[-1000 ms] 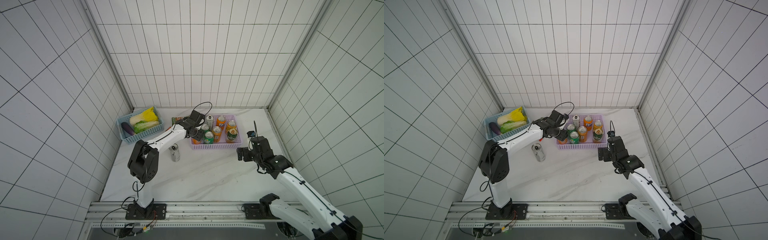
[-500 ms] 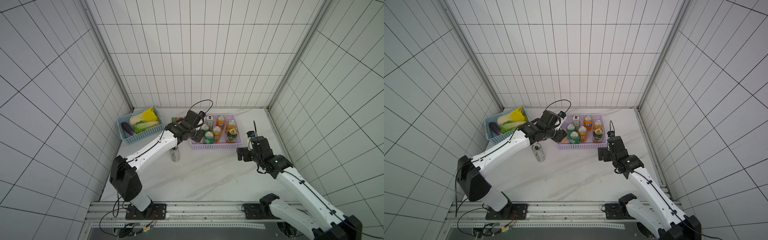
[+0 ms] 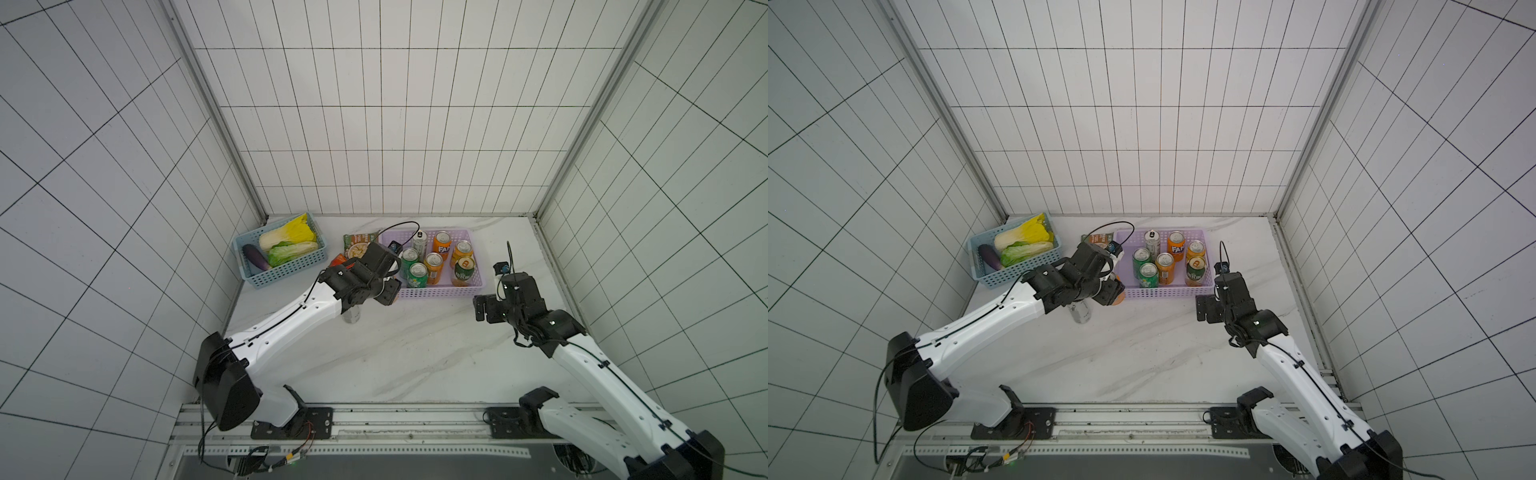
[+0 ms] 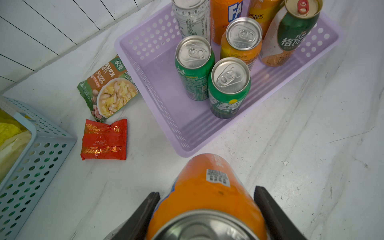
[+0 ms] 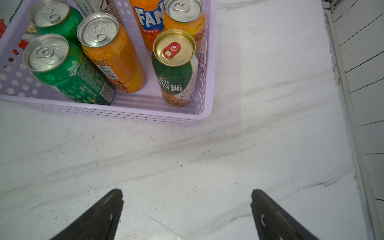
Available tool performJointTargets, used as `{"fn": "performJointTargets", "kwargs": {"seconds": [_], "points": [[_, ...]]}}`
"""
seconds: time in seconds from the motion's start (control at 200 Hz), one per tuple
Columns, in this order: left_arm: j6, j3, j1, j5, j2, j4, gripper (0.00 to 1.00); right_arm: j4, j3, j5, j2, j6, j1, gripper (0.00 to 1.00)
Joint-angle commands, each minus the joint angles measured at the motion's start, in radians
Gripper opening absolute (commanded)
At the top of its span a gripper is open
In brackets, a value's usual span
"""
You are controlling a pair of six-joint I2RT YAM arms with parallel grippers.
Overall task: Take out the drinks from the basket
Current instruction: Place the drink at the center of the board.
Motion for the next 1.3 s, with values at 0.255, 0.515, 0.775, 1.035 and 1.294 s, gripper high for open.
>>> {"fn": "performJointTargets", "kwargs": {"seconds": [0.255, 0.515, 0.775, 1.035, 1.294], "points": [[-0.076, -0.087, -0.007, -0.033, -0.023, 0.097, 0.56, -0.002, 0.021, 0.010, -0.016, -0.006, -0.014, 0.99], [-0.129, -0.170, -0.016, -0.074, -0.028, 0.170, 0.56, 0.000, 0.019, 0.004, -0.014, -0.010, -0.015, 1.00], [-0.154, -0.236, -0.021, -0.079, -0.012, 0.261, 0.56, 0.000, 0.012, 0.004, -0.023, -0.011, -0.014, 1.00], [-0.154, -0.248, -0.024, -0.096, 0.040, 0.288, 0.56, 0.000, 0.006, 0.001, -0.033, -0.002, -0.014, 1.00], [-0.162, -0.270, -0.025, -0.093, 0.064, 0.327, 0.57, 0.000, 0.006, -0.002, -0.027, 0.000, -0.014, 0.99]]}}
